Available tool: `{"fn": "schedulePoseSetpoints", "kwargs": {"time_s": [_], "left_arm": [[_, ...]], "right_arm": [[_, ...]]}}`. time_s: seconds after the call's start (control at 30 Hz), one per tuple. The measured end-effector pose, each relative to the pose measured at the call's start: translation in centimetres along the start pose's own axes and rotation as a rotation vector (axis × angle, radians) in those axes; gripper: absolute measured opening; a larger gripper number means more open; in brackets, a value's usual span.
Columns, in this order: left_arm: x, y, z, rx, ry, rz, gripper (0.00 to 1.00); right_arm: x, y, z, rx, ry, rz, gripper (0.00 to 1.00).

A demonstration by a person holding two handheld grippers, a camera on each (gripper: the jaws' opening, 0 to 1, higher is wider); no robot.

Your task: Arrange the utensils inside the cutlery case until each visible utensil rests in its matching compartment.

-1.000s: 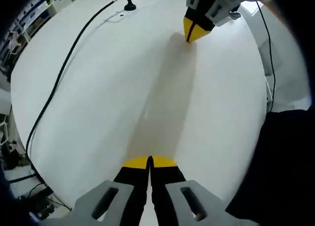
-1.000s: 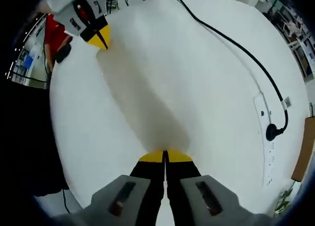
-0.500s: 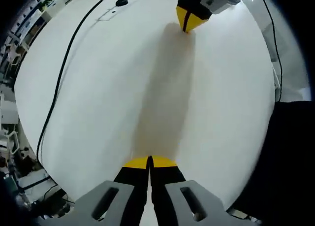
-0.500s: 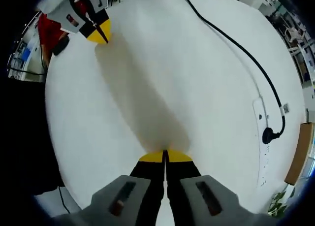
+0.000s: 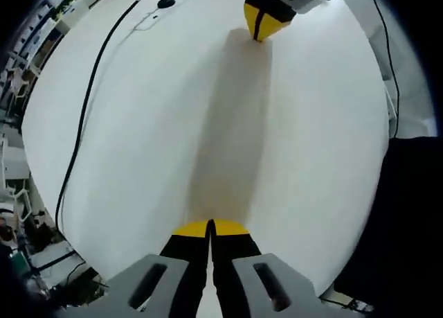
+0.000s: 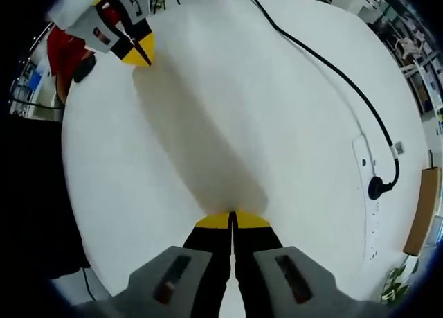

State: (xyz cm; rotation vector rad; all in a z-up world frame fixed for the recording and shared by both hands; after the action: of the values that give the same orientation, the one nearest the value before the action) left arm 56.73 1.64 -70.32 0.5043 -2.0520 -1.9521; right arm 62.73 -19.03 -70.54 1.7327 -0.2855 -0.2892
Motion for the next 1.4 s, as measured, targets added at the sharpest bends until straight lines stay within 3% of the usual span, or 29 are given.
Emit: {"fn": "schedulePoseSetpoints", "kwargs": {"time_s": [0.07, 0.13, 0.2, 0.47, 0.7, 0.73, 0.8, 0.83, 0.87, 1.0, 1.17, 1.27, 1.33, 1.37, 1.4], "left_arm": [[-0.07, -0.05, -0.24, -0.017, -0.002, 0.004, 0.00], [-0.10, -0.01, -0.31, -0.026, -0.013, 0.008, 0.00], [-0.16, -0.06, -0.35, -0.028, -0.014, 0.009, 0.00], [0.10, -0.17, -0.72, -0.067, -0.060, -0.010, 0.00], [-0.12, -0.06, -0.30, -0.034, -0.073, 0.014, 0.00], [-0.06, -0.06, -0.30, -0.029, -0.092, 0.016, 0.00], [-0.06, -0.07, -0.38, -0.017, -0.245, 0.030, 0.01], [0.04, -0.11, -0.43, -0.027, -0.277, 0.027, 0.01], [0.10, -0.20, -0.61, -0.040, -0.226, 0.021, 0.01], [0.04, -0.20, -0.70, -0.054, -0.238, 0.024, 0.01], [-0.29, -0.11, -0.26, -0.023, -0.184, 0.044, 0.01], [0.21, -0.13, -0.47, -0.038, -0.259, 0.006, 0.01], [0.52, -0.16, -0.48, -0.040, -0.243, -0.011, 0.01], [0.56, -0.15, -0.39, -0.035, -0.242, -0.019, 0.01], [0.61, -0.09, -0.22, -0.021, -0.251, -0.028, 0.01]], "right_arm": [[-0.02, 0.02, -0.03, 0.000, -0.010, 0.001, 0.00], [-0.16, 0.01, -0.31, -0.024, 0.034, 0.014, 0.00], [-0.03, -0.07, -0.33, -0.023, 0.002, 0.017, 0.00], [-0.09, -0.12, -0.49, -0.044, 0.018, 0.013, 0.00], [-0.13, -0.13, -0.55, -0.048, 0.032, 0.013, 0.00], [-0.11, -0.14, -0.55, -0.050, 0.027, 0.012, 0.00], [-0.12, -0.16, -0.55, -0.052, 0.037, 0.008, 0.00], [-0.15, -0.17, -0.57, -0.053, 0.048, 0.007, 0.00], [-0.17, -0.17, -0.56, -0.054, 0.051, 0.006, 0.00], [-0.16, -0.20, -0.52, -0.056, 0.075, -0.003, 0.00], [-0.28, -0.24, -0.41, -0.043, 0.080, -0.005, 0.00], [-0.58, -0.17, -0.36, -0.041, 0.104, 0.022, 0.00], [-0.47, -0.07, -0.15, -0.018, 0.111, 0.024, 0.00], [-0.33, -0.05, -0.04, 0.023, 0.176, 0.011, 0.00], [-0.32, -0.01, 0.05, 0.039, 0.186, 0.013, 0.01]]}}
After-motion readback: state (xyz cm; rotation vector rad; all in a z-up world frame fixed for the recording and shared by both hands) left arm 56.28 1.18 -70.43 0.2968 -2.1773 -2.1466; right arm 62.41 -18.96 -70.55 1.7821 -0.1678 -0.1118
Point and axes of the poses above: the point that each gripper's makers call its tool centre point, and the gripper's own axes: y roughly backward along the fingers, x roughly to its right, z roughly out of its underside, the point moved 9 cm from there along y, roughly backward along the fingers, and after that the axes turned 6 degrees about -y, right-handed, at the moved point
